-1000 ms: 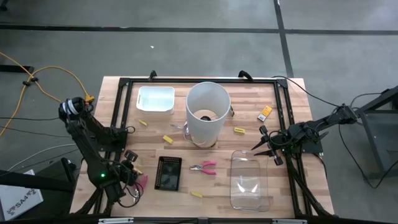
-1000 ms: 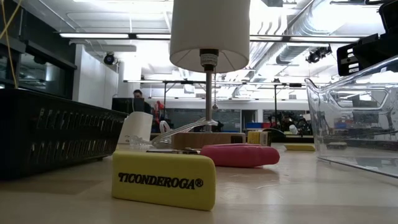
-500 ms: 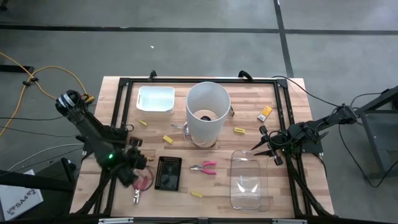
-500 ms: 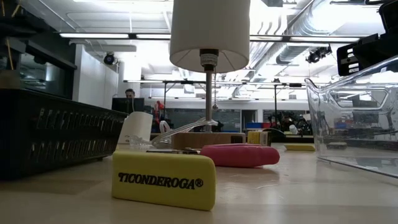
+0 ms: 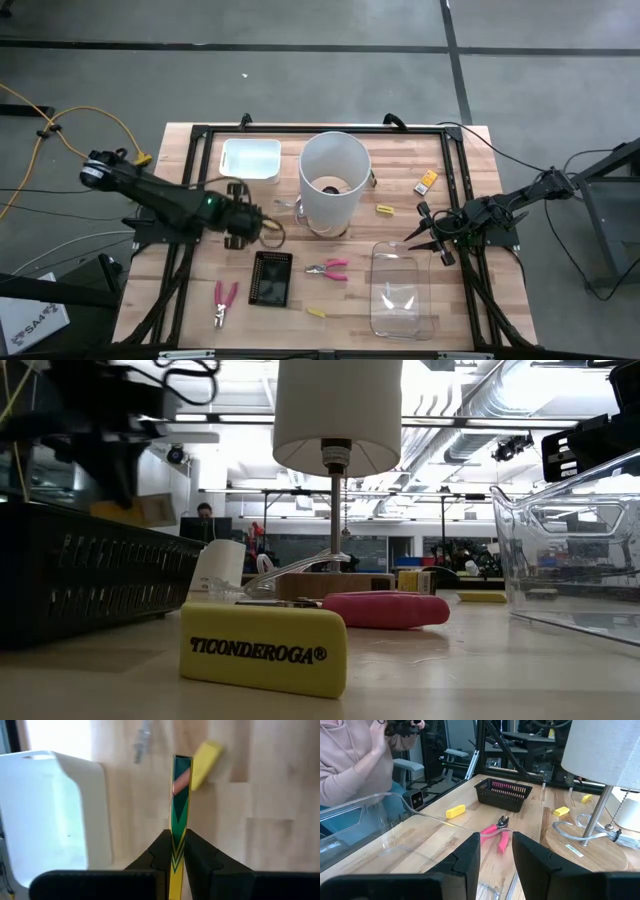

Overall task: Pick & Place School Supplies
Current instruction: Put the crayon box into the white bin

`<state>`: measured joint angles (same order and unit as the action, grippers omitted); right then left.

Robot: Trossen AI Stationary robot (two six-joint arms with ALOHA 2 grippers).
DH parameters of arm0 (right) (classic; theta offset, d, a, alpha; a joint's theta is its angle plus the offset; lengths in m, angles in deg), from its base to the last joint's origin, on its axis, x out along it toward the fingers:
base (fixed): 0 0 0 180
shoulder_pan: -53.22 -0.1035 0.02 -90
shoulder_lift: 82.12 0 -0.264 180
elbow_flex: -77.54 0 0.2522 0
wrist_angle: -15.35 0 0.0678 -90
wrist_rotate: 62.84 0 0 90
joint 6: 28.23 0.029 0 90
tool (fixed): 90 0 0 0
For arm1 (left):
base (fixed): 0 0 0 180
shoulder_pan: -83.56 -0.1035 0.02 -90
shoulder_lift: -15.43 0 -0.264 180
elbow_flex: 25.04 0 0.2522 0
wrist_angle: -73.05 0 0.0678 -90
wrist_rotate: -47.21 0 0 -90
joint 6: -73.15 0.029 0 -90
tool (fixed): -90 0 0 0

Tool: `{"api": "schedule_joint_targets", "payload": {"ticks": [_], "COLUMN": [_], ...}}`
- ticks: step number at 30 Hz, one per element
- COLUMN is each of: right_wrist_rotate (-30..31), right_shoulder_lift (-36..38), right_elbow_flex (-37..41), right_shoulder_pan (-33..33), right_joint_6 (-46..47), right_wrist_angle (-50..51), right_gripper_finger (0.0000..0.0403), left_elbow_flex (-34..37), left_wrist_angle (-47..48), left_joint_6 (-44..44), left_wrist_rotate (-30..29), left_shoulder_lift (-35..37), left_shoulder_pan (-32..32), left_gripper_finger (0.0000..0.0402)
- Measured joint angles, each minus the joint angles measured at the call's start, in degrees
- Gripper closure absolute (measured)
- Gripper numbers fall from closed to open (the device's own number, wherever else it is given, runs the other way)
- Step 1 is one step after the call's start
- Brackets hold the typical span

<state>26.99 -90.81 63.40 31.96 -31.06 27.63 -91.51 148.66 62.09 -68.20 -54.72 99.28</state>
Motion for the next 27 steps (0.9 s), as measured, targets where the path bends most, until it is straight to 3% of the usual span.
{"api": "schedule_joint_targets", "payload": {"ticks": [9,15,27], "right_wrist_rotate": [0.0,0.0,0.0], "right_shoulder_lift": [0.0,0.0,0.0], "right_elbow_flex": [0.0,0.0,0.0], "right_shoulder_pan": [0.0,0.0,0.0], "right_joint_6": [0.0,0.0,0.0], "right_wrist_angle": [0.0,0.0,0.0], "right_gripper_finger": [0.0298,0.0298,0.0298], "left_elbow_flex": [-3.6,-4.3,-4.3], "left_wrist_angle": [-2.1,-7.0,-12.3], "left_joint_6": [12.1,21.1,32.6], "left_wrist_rotate": [-3.6,-2.4,6.8], "left_shoulder_lift": [0.0,0.0,-0.2], "left_shoulder_pan": [-12.3,-21.8,-42.6], "left_gripper_finger": [0.0370,0.0370,0.0370]}}
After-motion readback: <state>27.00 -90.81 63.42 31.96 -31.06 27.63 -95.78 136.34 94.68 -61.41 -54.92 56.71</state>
